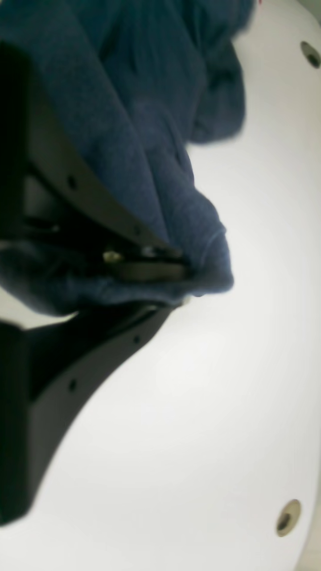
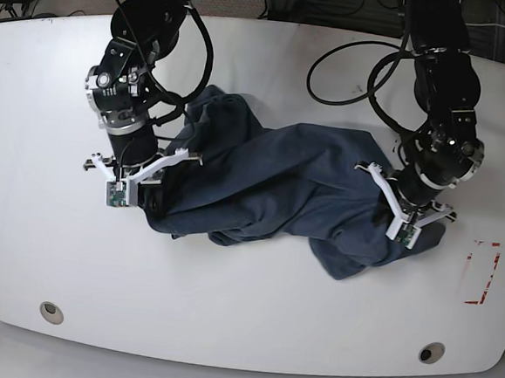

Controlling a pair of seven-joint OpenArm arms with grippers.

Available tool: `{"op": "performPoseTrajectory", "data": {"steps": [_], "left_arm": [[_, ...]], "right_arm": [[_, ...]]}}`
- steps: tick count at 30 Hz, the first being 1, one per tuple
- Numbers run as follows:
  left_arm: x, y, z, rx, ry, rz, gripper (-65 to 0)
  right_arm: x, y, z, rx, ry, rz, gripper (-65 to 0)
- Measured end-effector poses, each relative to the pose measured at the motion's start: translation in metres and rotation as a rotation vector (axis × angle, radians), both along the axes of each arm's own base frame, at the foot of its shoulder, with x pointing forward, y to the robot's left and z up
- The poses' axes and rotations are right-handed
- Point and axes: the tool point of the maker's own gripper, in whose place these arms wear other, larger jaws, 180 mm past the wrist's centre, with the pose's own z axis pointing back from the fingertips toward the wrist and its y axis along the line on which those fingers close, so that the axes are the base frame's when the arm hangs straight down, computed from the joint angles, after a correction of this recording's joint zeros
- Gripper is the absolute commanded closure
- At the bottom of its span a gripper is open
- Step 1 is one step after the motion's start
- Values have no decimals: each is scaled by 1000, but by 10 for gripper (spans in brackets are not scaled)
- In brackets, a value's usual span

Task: Fold the T-shirt properly
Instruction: 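Lift the shirt with both grippers and swing it through the air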

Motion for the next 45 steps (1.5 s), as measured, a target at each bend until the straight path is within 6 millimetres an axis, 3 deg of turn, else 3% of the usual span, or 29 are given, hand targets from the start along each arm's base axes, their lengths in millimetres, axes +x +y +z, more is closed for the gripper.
{"op": "performPoseTrajectory", "data": {"steps": [8, 15, 24, 28, 33, 38, 42, 45], "left_arm": [[-3, 34, 38, 53, -83, 97, 0], [3, 50, 50, 86, -52, 148, 0], [33, 59, 103, 84, -137, 188, 0], [49, 60, 139, 83, -194, 204, 0], [64, 57, 186, 63, -307, 199, 0], [69, 58, 211, 62, -359, 204, 0], [68, 58, 212, 65, -357, 204, 0], [64, 58, 192, 73, -293, 206, 0]], "right_arm": [[31, -2, 23, -9, -23, 5, 0], [60, -9, 41, -29, -56, 15, 0], [102, -13, 77, -33, -120, 32, 0], [116, -20, 100, -46, -164, 37, 0], [130, -27, 133, -60, -227, 26, 0], [136, -27, 162, -67, -289, 23, 0], [131, -32, 171, -95, -304, 15, 0], [123, -38, 166, -110, -297, 7, 0]]}}
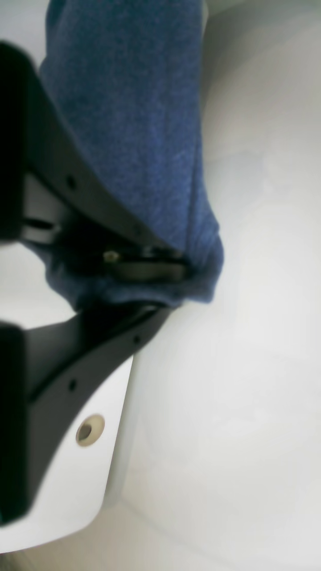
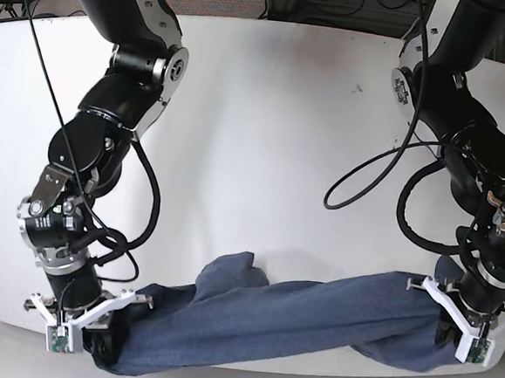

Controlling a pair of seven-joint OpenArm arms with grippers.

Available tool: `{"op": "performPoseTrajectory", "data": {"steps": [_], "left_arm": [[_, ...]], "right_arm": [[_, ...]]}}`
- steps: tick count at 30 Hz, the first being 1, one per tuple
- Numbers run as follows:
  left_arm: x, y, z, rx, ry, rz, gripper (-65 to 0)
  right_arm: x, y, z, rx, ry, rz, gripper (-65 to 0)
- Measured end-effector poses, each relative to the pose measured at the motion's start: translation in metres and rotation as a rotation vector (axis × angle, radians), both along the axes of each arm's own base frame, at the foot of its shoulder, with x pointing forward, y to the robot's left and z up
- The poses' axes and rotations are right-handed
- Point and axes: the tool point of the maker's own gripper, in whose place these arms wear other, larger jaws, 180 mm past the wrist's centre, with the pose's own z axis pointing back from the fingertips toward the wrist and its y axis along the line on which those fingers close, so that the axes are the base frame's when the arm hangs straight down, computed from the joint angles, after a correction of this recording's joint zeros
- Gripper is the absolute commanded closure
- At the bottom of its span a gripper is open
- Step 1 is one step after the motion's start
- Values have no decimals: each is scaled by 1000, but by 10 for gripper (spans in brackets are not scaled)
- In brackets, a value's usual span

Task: Fold the T-shirt properly
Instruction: 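Lift the shirt with both grippers and swing it through the air, then lay the shirt down while pulling both grippers apart to stretch it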

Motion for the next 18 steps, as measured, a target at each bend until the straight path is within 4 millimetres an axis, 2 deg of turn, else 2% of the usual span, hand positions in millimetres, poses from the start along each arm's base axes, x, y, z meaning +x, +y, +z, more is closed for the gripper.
{"op": "performPoseTrajectory", "data": {"steps": [2, 6, 13, 18], "left_arm": [[-5, -2, -20, -3, 45, -8, 0], [-24, -4, -74, -7, 181, -13, 0], [-74, -1, -160, 0, 416, -5, 0], [-106, -2, -198, -3, 530, -9, 0]], "right_arm": [[-6, -3, -13, -11, 22, -2, 0], [-21, -6, -57, -25, 126, -10, 0], [-62, -4, -124, -43, 272, -5, 0], [-88, -4, -167, -44, 381, -4, 0]]}}
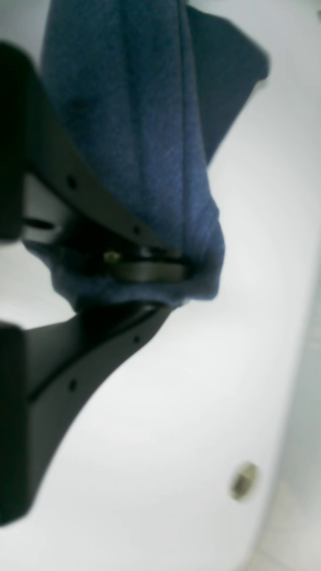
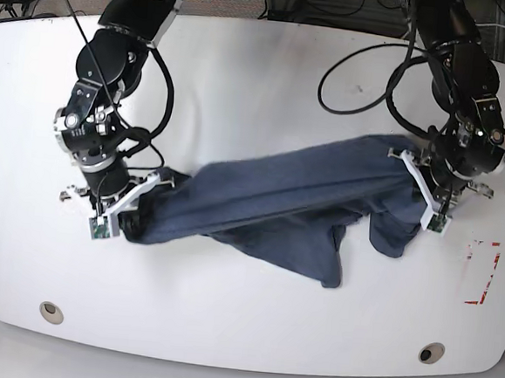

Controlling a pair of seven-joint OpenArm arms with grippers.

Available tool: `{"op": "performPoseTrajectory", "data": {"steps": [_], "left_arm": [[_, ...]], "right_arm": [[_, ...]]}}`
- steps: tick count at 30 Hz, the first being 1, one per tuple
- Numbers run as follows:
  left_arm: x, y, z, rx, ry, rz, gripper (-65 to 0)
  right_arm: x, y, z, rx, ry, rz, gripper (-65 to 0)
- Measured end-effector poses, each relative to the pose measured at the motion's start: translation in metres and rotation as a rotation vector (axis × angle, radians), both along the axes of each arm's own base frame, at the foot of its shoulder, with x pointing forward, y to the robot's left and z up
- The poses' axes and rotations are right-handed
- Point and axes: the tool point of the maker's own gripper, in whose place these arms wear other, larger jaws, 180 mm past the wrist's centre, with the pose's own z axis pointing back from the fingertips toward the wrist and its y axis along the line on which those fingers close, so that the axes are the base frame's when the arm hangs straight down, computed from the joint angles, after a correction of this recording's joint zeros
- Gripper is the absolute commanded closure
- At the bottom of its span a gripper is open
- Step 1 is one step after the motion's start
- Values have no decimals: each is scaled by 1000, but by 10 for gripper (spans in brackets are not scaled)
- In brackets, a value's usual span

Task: Fold the T-shirt properly
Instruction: 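Lay the shirt down while pulling both grippers apart to stretch it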

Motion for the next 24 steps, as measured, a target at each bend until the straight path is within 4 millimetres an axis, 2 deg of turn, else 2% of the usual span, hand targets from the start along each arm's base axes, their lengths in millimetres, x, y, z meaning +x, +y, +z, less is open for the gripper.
{"op": "performPoseTrajectory", "data": {"steps": [4, 10, 17, 24], "left_arm": [[-23, 2, -23, 29, 72, -46, 0], [-56, 7, -49, 69, 175, -98, 0], [-78, 5, -65, 58, 231, -108, 0], [-97, 14, -74, 84, 285, -114, -1]], "right_arm": [[-25, -1, -32, -5, 87, -3, 0], [-63, 3, -67, 7, 185, -3, 0], [-100, -7, -90, 42, 260, -73, 0], [-130, 0, -108, 52, 329, -73, 0]]}}
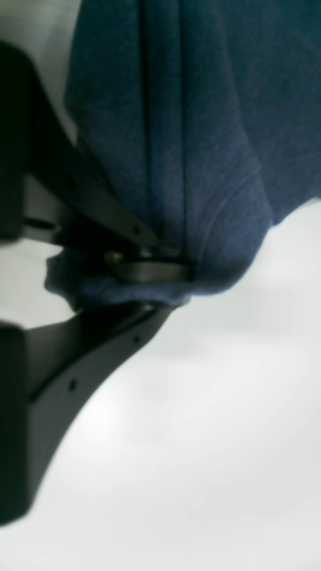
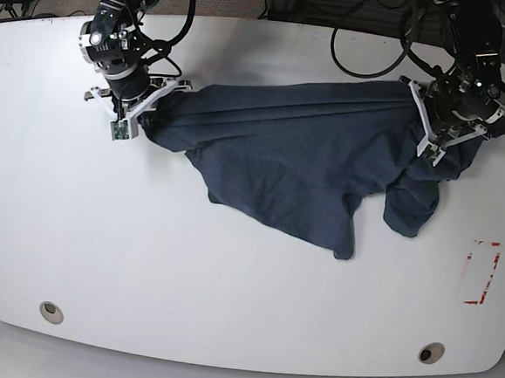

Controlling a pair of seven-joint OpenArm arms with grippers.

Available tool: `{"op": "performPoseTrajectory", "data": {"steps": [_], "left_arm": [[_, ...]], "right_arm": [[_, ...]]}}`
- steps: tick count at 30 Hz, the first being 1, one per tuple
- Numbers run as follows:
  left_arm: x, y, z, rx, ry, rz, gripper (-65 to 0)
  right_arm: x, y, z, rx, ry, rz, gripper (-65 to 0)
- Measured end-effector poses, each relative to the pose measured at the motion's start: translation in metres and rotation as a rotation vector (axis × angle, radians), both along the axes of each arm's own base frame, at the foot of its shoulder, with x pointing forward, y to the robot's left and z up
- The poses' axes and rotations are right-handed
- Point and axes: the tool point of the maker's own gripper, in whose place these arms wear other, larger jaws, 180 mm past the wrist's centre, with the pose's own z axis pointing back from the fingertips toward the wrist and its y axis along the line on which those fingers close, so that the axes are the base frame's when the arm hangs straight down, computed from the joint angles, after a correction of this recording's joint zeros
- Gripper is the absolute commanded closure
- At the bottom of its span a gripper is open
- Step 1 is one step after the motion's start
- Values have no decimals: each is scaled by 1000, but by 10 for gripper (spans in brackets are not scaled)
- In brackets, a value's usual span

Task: Fold the T-shirt properly
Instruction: 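Lay the shirt down while pulling both grippers apart to stretch it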

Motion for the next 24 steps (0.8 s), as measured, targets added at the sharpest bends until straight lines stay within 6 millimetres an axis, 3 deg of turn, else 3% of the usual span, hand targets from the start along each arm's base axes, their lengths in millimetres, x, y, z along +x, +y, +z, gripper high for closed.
{"op": "performPoseTrajectory", "data": {"steps": [2, 8, 11, 14, 20, 24], "left_arm": [[-4, 2, -2, 6, 11, 0, -49], [-18, 6, -9, 27, 50, -8, -307], [-23, 11, -10, 57, 71, -53, -397], [-23, 14, -8, 69, 72, -55, -433], [-23, 20, -6, 74, 69, -36, -435], [-21, 34, 0, 85, 50, 13, -435]], "right_arm": [[-7, 5, -5, 18, 15, -6, 0], [-20, 12, -13, 36, 37, -4, 0], [-21, 14, -12, 36, 18, 4, 0], [-22, 17, -13, 42, 14, 3, 0], [-23, 21, -13, 52, 14, 4, 0], [-22, 20, -13, 51, 13, 3, 0]]}}
